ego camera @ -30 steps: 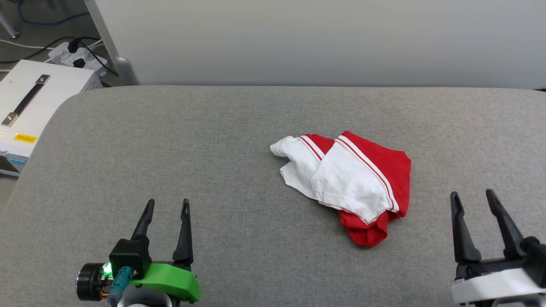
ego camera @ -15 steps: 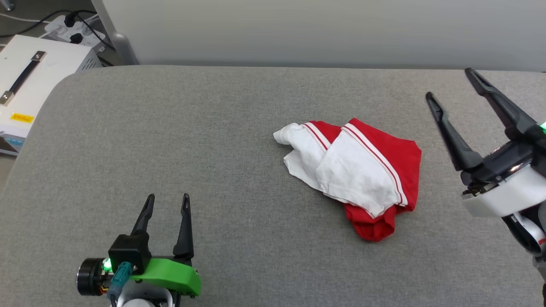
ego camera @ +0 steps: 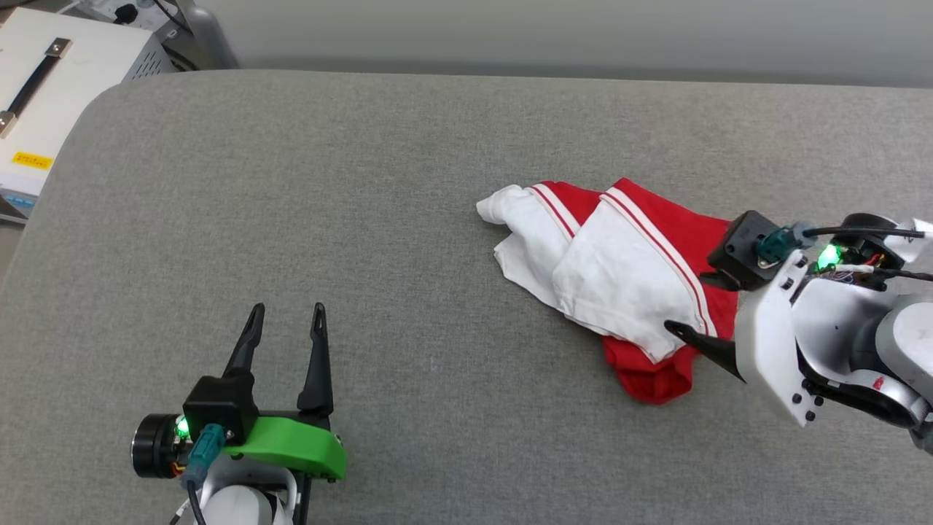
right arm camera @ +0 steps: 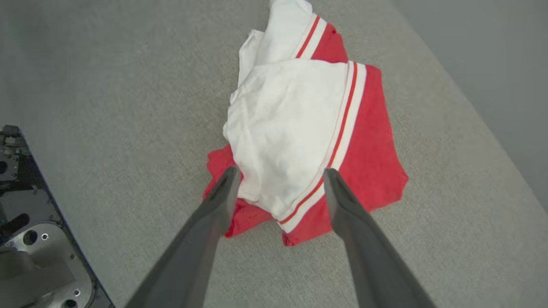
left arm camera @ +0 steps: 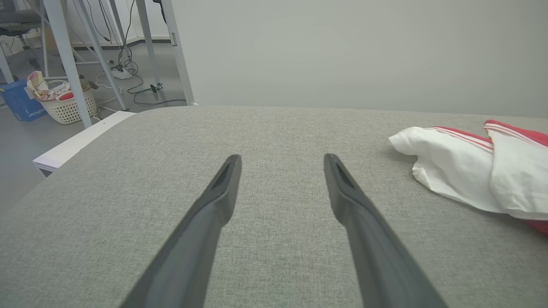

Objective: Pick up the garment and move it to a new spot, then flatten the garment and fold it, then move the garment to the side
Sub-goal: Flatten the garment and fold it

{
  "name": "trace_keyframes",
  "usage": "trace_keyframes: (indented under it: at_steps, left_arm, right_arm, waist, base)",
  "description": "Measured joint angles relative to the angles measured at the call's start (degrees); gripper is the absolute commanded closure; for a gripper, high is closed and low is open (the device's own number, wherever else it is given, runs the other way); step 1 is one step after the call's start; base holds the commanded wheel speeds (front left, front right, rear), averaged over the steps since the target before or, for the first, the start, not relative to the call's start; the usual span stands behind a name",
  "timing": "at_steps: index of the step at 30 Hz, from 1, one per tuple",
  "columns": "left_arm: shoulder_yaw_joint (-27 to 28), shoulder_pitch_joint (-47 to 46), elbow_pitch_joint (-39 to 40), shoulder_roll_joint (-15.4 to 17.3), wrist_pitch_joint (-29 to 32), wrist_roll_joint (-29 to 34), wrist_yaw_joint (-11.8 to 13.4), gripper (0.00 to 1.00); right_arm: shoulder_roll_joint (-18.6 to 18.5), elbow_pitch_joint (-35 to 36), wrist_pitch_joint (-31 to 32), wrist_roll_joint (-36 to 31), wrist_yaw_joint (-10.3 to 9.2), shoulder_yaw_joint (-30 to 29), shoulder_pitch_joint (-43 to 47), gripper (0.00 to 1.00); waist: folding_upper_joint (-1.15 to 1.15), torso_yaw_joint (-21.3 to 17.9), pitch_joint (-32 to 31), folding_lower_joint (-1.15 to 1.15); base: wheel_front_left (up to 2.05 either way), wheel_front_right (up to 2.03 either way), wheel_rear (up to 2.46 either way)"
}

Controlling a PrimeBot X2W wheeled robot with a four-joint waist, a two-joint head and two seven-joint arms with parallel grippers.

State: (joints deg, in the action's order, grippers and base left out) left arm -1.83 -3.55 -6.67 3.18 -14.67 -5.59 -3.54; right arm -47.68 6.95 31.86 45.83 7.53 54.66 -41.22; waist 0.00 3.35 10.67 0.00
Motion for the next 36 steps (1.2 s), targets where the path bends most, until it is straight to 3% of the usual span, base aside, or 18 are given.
trace_keyframes:
  at_steps: [5,11,16,17,18,19,27,36]
  left_arm:
    - [-0.67,-1.32,0.09,-0.02,0.00,-0.64,0.04,0.00]
    - [-1.76,-3.43,-0.03,-0.05,0.00,-1.82,0.78,0.00]
    - [-1.93,-3.66,-0.54,-0.07,0.00,-2.43,1.25,0.00]
    - [-1.93,-3.66,-0.65,-0.05,0.01,-2.54,1.29,0.00]
    - [-1.96,-3.65,-0.83,-0.07,0.00,-2.63,1.31,0.00]
    - [-1.98,-3.64,-1.03,-0.07,0.01,-2.66,1.34,0.00]
    - [-1.96,-2.57,-1.37,-0.08,0.00,-2.98,1.85,0.00]
    - [-2.16,-0.55,-1.29,-0.09,0.00,-3.04,1.89,0.00]
  right_arm:
    - [1.08,-3.79,2.68,1.35,0.00,5.77,-4.27,0.00]
    - [3.53,-13.36,1.96,2.96,0.00,14.64,-6.48,0.00]
    - [3.47,-16.26,-0.58,3.52,0.00,16.15,-6.96,0.00]
    - [3.53,-16.39,-1.34,4.04,0.00,16.31,-6.96,0.21]
    - [3.59,-16.47,-2.68,4.76,0.00,16.48,-6.97,0.67]
    - [3.71,-16.58,-4.16,5.35,0.00,16.61,-6.97,1.00]
    - [3.22,-12.46,-15.46,14.60,-0.01,11.37,-3.15,1.00]
    - [-1.91,-7.58,-27.96,28.51,-0.01,-2.19,8.16,1.00]
  waist:
    - [0.00,0.76,2.36,0.00]
    - [0.00,2.40,6.70,0.00]
    - [0.00,3.28,7.79,0.00]
    - [0.00,3.29,7.69,0.00]
    - [0.00,3.28,7.49,0.00]
    - [0.00,3.23,7.23,0.00]
    - [0.00,1.79,3.42,0.00]
    - [0.00,-1.57,0.41,0.00]
  base:
    - [0.00,0.00,0.00]
    - [0.00,0.00,0.00]
    - [0.00,0.00,0.00]
    - [0.00,0.00,0.00]
    - [0.00,0.00,0.00]
    - [0.00,0.00,0.00]
    - [0.00,0.00,0.00]
    - [0.00,0.00,0.00]
